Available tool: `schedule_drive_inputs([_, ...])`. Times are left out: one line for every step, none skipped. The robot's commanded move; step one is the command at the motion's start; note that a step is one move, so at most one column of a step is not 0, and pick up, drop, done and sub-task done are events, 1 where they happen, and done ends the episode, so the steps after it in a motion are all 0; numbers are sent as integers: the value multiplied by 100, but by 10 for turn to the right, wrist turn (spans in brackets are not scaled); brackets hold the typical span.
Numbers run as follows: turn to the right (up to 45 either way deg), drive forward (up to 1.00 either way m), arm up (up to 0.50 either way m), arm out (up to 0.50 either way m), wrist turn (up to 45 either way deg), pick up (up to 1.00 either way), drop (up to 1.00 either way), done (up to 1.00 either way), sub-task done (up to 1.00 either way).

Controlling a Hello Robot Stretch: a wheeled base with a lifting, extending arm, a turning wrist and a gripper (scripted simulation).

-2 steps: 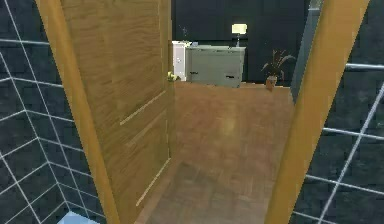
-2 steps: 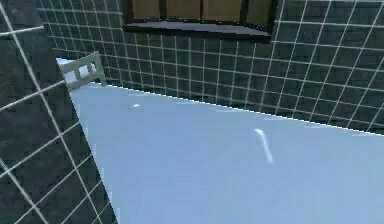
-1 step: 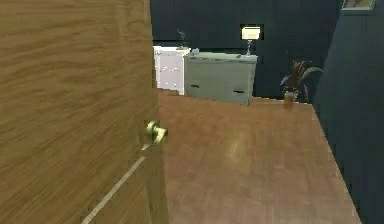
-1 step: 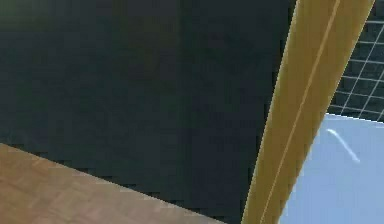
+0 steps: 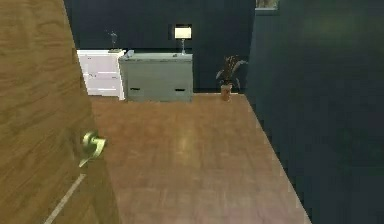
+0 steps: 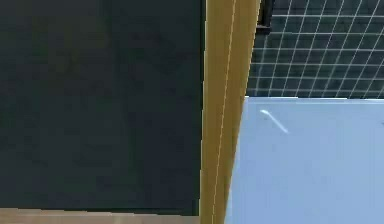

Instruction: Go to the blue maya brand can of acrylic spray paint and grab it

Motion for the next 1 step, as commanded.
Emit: schedule_drive_inputs([0,85,0,0,0,0,0,0,0])
